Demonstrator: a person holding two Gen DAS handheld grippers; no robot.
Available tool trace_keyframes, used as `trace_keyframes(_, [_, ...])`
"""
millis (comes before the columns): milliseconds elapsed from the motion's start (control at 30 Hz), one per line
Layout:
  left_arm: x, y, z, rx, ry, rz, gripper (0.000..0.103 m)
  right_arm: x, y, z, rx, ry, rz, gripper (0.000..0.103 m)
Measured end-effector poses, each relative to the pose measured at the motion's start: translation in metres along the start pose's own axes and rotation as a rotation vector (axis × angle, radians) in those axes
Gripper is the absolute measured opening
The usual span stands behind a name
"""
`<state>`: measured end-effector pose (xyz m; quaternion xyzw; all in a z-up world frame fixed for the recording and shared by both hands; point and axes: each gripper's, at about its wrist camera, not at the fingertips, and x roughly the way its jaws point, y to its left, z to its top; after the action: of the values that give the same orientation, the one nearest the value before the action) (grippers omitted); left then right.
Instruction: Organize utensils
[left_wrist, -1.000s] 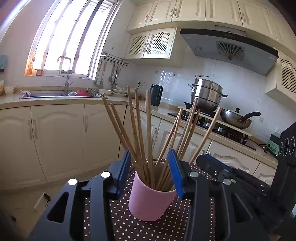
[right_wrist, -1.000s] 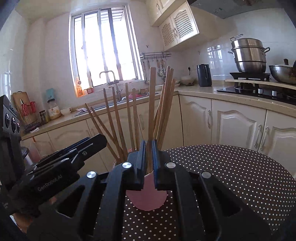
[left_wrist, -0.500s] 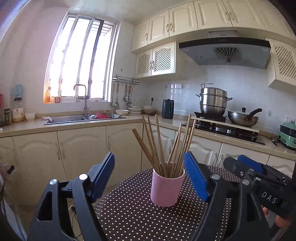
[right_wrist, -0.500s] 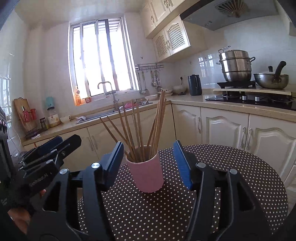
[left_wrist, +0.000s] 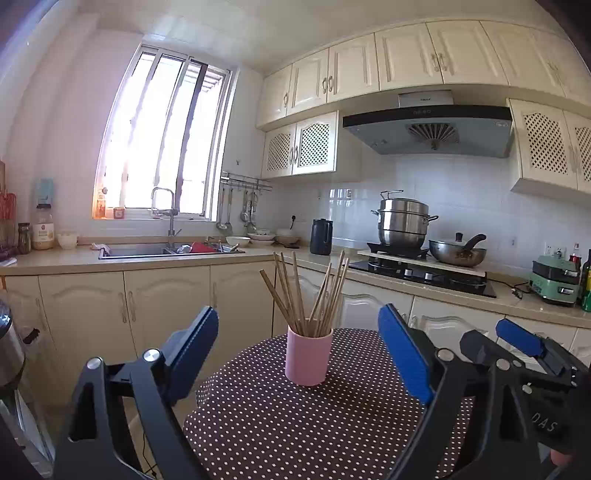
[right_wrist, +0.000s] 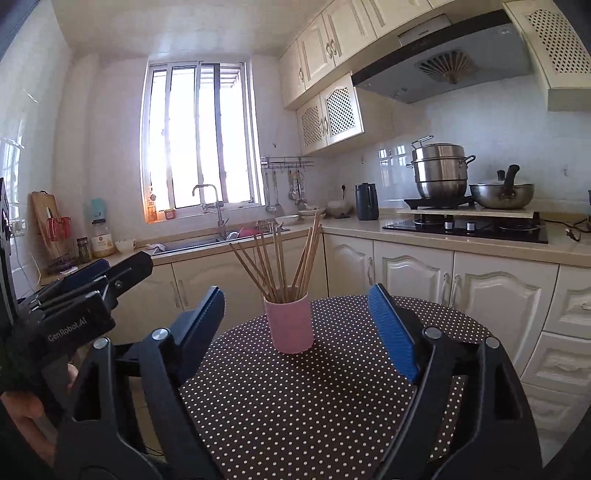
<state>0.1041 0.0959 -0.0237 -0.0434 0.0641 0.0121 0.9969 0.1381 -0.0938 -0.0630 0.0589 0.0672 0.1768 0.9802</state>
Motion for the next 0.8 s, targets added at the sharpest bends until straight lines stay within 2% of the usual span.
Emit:
trace_keyframes(167, [-0.033,0.004,-0.001,-0.023,0.019,-0.028,0.088,-0.044,0.013,0.010,0.002,-0.071,-0.019,0.083])
trace_keyframes(400, [-0.061,-0.003,0.008,-0.014,-0.040,-0.042,0.088,-0.072,0.037,0.016,-0.170,-0.159,-0.136,0.090])
trace_keyframes(633, [-0.089,-0.020,0.016,0.058,-0.099,-0.035,0.094,-0.097,0.041,0.022,-0.185,-0.219,-0.152,0.092])
trace_keyframes(800, [-0.099,-0.024,0.019,0.053,-0.128,-0.026,0.094,-0.102,0.038,0.023,-0.171,-0.232,-0.149,0.093])
